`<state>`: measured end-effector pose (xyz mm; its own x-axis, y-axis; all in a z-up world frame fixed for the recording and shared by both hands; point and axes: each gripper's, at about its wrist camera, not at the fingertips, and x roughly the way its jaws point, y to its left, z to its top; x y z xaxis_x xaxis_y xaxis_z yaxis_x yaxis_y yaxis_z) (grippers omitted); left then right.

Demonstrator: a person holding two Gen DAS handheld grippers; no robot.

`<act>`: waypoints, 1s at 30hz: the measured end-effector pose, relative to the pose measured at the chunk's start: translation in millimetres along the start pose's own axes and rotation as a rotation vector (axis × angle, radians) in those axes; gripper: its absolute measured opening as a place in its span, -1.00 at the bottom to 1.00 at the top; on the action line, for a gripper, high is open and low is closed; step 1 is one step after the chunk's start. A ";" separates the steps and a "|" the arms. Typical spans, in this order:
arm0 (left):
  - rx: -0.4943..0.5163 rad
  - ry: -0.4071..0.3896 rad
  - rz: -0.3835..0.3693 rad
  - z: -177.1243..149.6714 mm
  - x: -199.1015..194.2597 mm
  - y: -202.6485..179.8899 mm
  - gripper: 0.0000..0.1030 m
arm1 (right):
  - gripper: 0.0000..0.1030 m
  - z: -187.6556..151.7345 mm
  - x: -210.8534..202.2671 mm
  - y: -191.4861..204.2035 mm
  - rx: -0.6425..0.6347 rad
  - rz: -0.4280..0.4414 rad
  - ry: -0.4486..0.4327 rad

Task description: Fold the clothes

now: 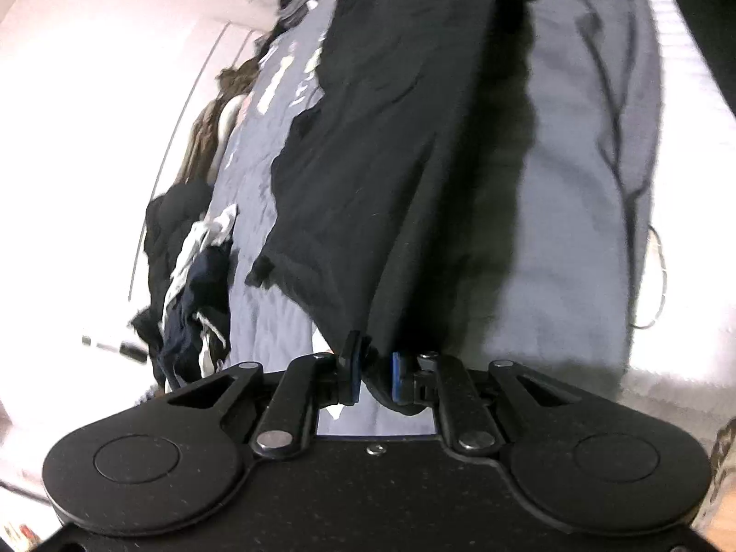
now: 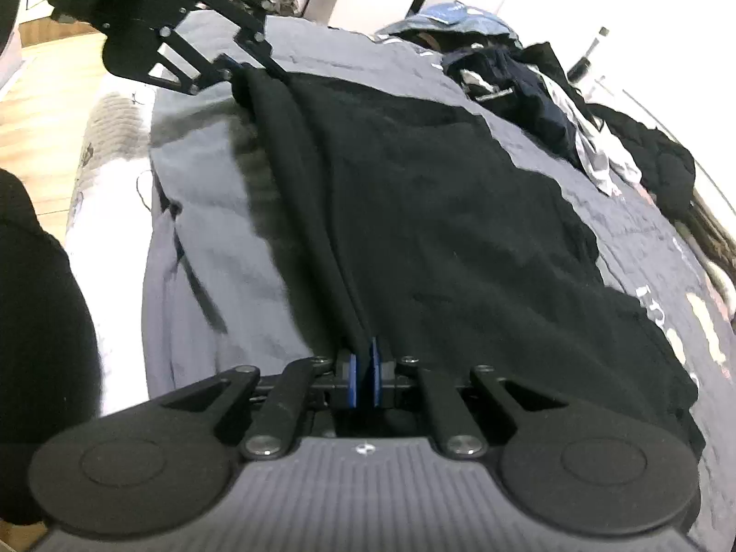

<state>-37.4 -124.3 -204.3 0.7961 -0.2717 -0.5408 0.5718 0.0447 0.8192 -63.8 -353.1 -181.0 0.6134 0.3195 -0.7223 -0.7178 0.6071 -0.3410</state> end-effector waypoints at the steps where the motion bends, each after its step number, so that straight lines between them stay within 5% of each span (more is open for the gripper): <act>1: 0.025 -0.004 0.004 -1.4 -1.7 -1.7 -0.74 | -0.88 -0.8 -1.2 -0.7 0.005 0.003 0.000; 9: 0.021 0.044 0.013 -26.4 -6.8 -0.3 -0.72 | -0.88 -3.8 -4.3 -1.8 0.012 0.012 -0.007; 16: -0.445 0.089 -0.049 -45.3 -14.4 67.8 -0.69 | -0.83 -3.3 -6.6 -9.5 0.071 0.050 0.007; 20: -0.712 0.114 -0.084 -56.2 -18.7 106.7 0.10 | -0.78 -0.2 -9.8 -18.3 0.156 0.099 0.015; 21: -0.785 0.111 -0.105 -57.8 -16.6 116.6 0.15 | -0.76 0.5 -10.6 -20.5 0.178 0.111 0.017; 27: -1.282 -0.020 -0.368 -55.3 34.9 176.1 0.16 | -0.23 -0.8 -33.4 -48.7 0.363 0.213 -0.049; 30: -1.412 -0.022 -0.433 -59.0 79.2 192.0 0.12 | 0.00 -3.2 -49.0 -66.9 0.472 0.268 -0.103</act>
<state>147.1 -80.4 -101.1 0.5209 -0.5216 -0.6758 0.4846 0.8324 -0.2690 -46.9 -411.7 -124.6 0.4752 0.5628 -0.6764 -0.6421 0.7473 0.1708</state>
